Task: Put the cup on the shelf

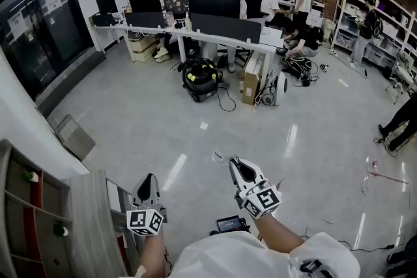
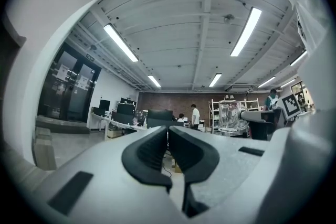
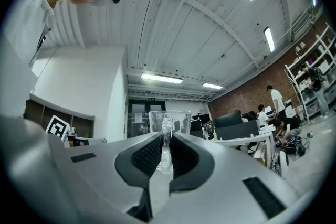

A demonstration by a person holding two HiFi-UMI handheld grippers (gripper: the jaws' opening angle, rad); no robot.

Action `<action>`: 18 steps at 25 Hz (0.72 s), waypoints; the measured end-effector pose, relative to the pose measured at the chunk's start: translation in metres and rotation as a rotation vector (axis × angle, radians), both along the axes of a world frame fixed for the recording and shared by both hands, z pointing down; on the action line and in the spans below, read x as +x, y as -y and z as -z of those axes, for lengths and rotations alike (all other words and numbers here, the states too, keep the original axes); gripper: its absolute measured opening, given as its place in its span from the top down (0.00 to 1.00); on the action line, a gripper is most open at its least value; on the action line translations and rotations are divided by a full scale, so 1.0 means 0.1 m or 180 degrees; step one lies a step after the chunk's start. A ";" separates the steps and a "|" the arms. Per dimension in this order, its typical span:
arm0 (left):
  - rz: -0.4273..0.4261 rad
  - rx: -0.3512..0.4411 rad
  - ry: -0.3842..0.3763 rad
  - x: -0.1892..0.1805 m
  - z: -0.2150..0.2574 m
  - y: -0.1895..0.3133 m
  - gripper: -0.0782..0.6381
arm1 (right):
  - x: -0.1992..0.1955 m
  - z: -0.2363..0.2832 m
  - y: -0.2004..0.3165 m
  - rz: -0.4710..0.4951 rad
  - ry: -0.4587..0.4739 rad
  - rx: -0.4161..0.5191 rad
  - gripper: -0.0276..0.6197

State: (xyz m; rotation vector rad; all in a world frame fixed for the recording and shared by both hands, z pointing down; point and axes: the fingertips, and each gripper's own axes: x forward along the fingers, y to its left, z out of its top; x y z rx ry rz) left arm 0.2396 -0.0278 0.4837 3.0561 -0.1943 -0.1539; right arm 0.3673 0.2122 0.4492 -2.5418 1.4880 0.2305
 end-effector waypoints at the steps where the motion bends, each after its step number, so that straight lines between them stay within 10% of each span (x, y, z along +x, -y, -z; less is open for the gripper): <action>1: 0.0020 0.0007 0.0003 0.07 0.00 0.06 0.87 | 0.09 -0.01 0.07 0.0033 -0.0009 -0.0013 0.89; 18: 0.0350 0.0096 0.0021 0.55 0.03 0.71 0.87 | 0.84 -0.08 0.90 0.0396 0.0024 0.0027 0.89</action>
